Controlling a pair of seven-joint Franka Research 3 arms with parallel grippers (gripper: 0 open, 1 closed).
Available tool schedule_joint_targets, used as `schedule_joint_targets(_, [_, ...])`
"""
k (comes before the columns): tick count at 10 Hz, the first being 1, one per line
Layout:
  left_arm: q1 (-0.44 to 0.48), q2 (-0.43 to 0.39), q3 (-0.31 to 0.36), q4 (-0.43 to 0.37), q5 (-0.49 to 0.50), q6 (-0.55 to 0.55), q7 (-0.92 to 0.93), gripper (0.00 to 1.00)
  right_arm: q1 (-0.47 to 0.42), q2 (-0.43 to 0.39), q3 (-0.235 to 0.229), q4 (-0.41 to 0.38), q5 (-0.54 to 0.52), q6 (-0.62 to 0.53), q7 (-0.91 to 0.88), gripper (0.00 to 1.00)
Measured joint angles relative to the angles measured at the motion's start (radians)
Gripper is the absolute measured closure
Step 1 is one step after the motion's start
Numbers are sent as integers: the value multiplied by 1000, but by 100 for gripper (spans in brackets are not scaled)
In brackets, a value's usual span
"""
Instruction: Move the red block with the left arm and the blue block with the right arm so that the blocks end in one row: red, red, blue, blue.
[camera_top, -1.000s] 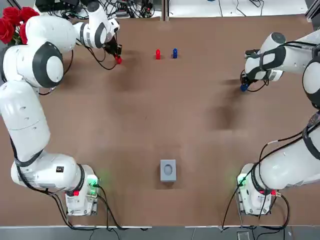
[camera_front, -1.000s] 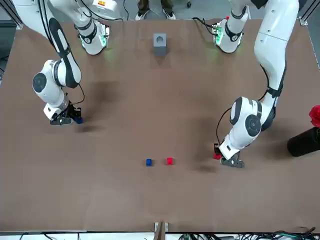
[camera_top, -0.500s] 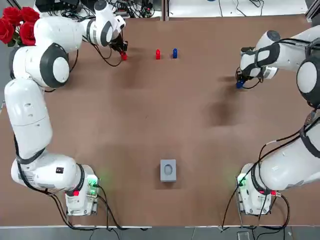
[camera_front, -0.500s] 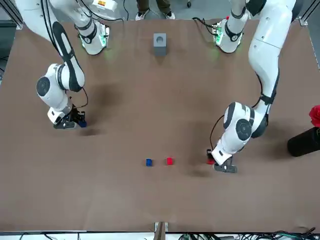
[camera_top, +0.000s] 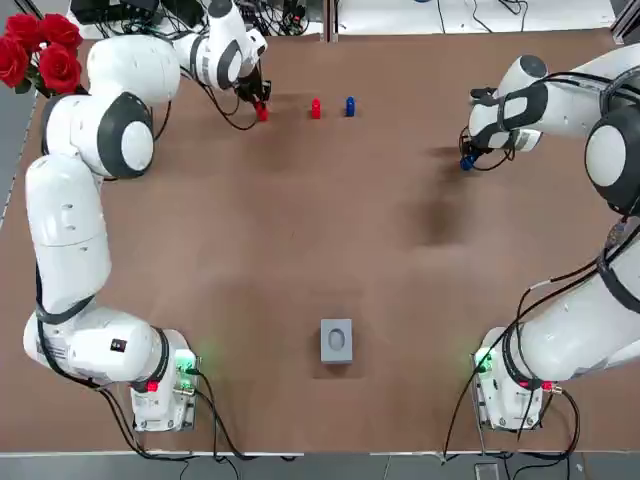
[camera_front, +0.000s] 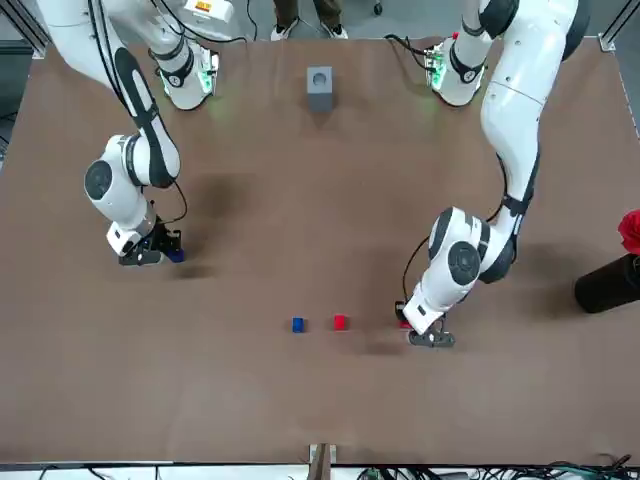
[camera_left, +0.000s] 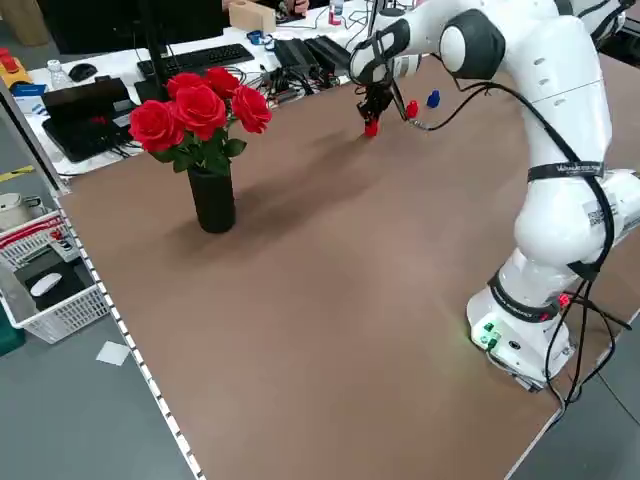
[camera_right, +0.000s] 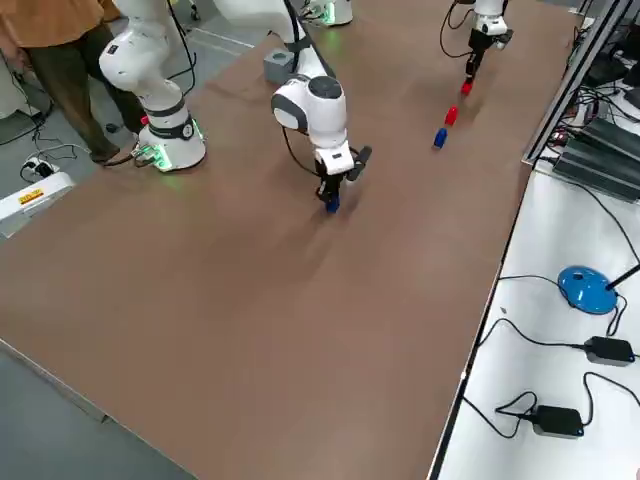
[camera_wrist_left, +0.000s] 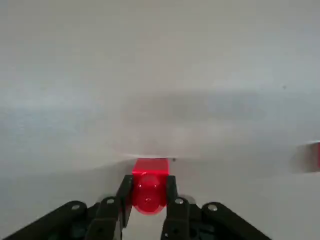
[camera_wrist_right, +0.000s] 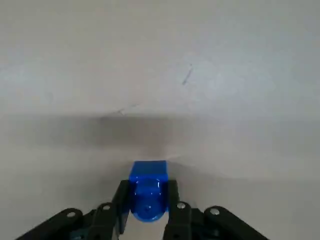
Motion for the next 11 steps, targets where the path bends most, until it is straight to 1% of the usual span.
schedule_joint_targets(2, [-33,26,1,45,0,-12,-17,70,5,21,30,35,0,0,41,66])
schedule_joint_targets(5, [-64,77,13,133,0,-26,-34,70,19,69,39,108,1,-8,59,66])
schedule_joint_targets(6, [-69,90,19,159,0,-35,-34,70,26,85,40,140,1,-30,71,66])
schedule_joint_targets(8, [-95,102,52,184,0,-40,-34,70,56,116,44,206,1,-75,113,66])
schedule_joint_targets(11, [-105,108,63,197,0,-44,-34,70,90,158,44,271,1,-81,160,66])
